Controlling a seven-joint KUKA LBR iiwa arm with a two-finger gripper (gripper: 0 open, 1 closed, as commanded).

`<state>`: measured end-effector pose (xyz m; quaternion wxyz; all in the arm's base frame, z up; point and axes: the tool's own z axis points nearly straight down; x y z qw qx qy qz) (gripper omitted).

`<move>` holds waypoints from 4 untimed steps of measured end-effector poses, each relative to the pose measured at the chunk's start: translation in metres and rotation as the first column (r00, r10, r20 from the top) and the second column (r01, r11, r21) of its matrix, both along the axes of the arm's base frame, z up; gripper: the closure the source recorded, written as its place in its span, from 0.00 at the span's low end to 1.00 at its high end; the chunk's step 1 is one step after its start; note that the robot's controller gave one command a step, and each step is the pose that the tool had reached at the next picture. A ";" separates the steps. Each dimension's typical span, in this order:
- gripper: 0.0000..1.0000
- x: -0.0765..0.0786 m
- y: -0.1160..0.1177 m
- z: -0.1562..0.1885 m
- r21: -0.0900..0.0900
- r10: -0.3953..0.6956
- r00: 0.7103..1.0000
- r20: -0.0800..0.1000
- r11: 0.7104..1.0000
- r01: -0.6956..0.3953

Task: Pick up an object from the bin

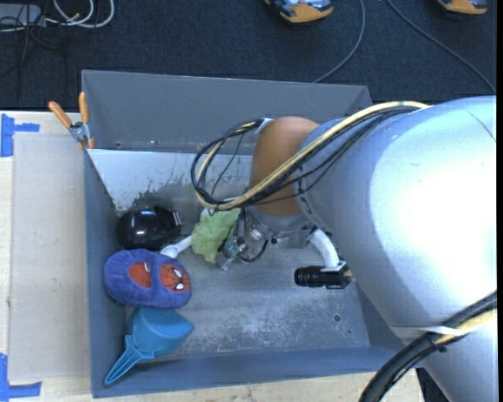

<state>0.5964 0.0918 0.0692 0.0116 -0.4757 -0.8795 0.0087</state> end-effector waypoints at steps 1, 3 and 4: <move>1.00 0.005 -0.025 0.000 0.009 0.298 0.955 -0.003 0.955 -0.298; 1.00 0.009 0.038 0.088 0.010 0.502 0.865 -0.003 0.865 -0.502; 1.00 0.007 0.038 0.083 0.013 0.505 0.863 -0.011 0.863 -0.505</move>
Offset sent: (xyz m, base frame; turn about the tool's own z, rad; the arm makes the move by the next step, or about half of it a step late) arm 0.0049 -0.0248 0.0008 -0.3030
